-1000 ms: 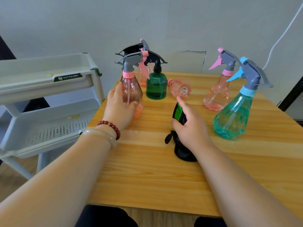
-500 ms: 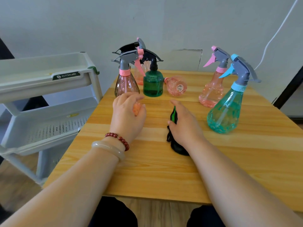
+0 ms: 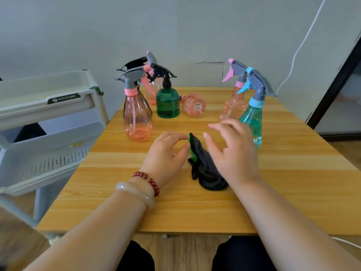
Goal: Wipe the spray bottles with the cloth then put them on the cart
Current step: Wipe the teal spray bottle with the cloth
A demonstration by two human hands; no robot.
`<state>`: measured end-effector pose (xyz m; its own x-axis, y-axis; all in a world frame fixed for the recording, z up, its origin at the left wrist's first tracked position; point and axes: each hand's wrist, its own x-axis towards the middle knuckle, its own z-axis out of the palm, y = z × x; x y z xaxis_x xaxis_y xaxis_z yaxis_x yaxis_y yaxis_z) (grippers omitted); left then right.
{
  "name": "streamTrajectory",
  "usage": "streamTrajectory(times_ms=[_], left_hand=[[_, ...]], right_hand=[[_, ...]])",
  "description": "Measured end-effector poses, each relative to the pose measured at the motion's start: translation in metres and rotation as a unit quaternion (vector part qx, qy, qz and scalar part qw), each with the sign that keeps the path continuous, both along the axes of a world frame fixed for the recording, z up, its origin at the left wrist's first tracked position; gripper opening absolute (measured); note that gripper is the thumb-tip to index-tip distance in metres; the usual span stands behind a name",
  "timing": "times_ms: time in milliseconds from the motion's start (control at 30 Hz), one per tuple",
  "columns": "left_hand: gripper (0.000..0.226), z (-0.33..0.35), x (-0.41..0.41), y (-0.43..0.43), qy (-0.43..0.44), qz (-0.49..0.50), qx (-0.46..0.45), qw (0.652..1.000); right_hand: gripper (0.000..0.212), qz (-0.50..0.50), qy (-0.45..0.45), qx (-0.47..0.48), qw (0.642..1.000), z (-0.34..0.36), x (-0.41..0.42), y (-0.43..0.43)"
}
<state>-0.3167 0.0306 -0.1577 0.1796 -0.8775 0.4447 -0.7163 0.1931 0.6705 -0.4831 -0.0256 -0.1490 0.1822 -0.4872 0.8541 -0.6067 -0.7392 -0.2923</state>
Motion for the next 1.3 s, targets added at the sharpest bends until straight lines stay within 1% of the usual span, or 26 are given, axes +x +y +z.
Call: streamTrajectory(times_ms=[67,100,167,233,300,400,467,533,633,700,867,933,1000,1067,1200,1300], left_hand=[[0.035,0.002,-0.007,-0.001,-0.001,-0.036,0.042,0.998],[0.045,0.003,-0.011,-0.002,-0.015,-0.063,0.082,0.995],[0.064,0.005,-0.019,-0.004,-0.056,-0.103,0.165,0.979],[0.073,0.005,-0.023,-0.008,-0.111,-0.106,0.203,0.967],[0.072,0.004,-0.023,-0.013,-0.153,-0.081,0.206,0.963],[0.066,0.0,-0.019,-0.017,-0.129,-0.058,0.196,0.97],[0.065,-0.002,-0.017,-0.017,-0.109,-0.053,0.183,0.976],[0.064,-0.004,-0.016,-0.016,-0.091,-0.053,0.166,0.981],[0.061,-0.004,-0.013,-0.017,-0.05,-0.057,0.142,0.987],[0.056,-0.005,-0.01,-0.018,-0.018,-0.048,0.123,0.991],[0.047,-0.005,0.001,-0.016,0.105,-0.031,0.059,0.992],[0.047,-0.005,0.006,-0.014,0.113,-0.026,0.024,0.993],[0.05,-0.005,0.009,-0.013,0.125,-0.026,-0.001,0.992],[0.052,-0.005,0.01,-0.011,0.14,-0.032,-0.025,0.989],[0.052,-0.005,0.01,-0.007,0.168,-0.032,-0.081,0.982],[0.057,-0.003,0.016,-0.004,0.181,-0.024,-0.073,0.981]], right_hand=[[0.024,-0.073,-0.037,-0.069,0.994,-0.001,-0.011,-0.003],[0.024,-0.107,-0.048,-0.08,0.99,-0.003,-0.015,-0.005],[0.03,-0.146,-0.073,-0.059,0.985,-0.008,-0.02,-0.009],[0.039,-0.149,-0.109,-0.006,0.983,-0.012,-0.021,-0.014],[0.048,-0.125,-0.166,0.07,0.976,-0.013,-0.021,-0.017],[0.072,-0.085,-0.255,0.22,0.938,-0.008,-0.023,-0.019],[0.083,-0.093,-0.256,0.306,0.912,-0.008,-0.024,-0.024],[0.08,-0.103,-0.225,0.325,0.913,-0.009,-0.025,-0.03],[0.066,-0.094,-0.215,0.33,0.914,-0.005,-0.023,-0.032],[0.059,-0.06,-0.204,0.346,0.914,-0.003,-0.021,-0.031],[0.057,0.033,-0.173,0.384,0.906,-0.001,-0.009,-0.026],[0.062,0.07,-0.172,0.376,0.908,0.001,-0.002,-0.023],[0.056,0.111,-0.18,0.36,0.908,0.008,0.006,-0.019],[0.046,0.166,-0.187,0.357,0.9,0.018,0.015,-0.015],[0.04,0.243,-0.173,0.373,0.879,0.028,0.04,-0.01],[0.034,0.277,-0.171,0.415,0.85,0.021,0.055,-0.009]])
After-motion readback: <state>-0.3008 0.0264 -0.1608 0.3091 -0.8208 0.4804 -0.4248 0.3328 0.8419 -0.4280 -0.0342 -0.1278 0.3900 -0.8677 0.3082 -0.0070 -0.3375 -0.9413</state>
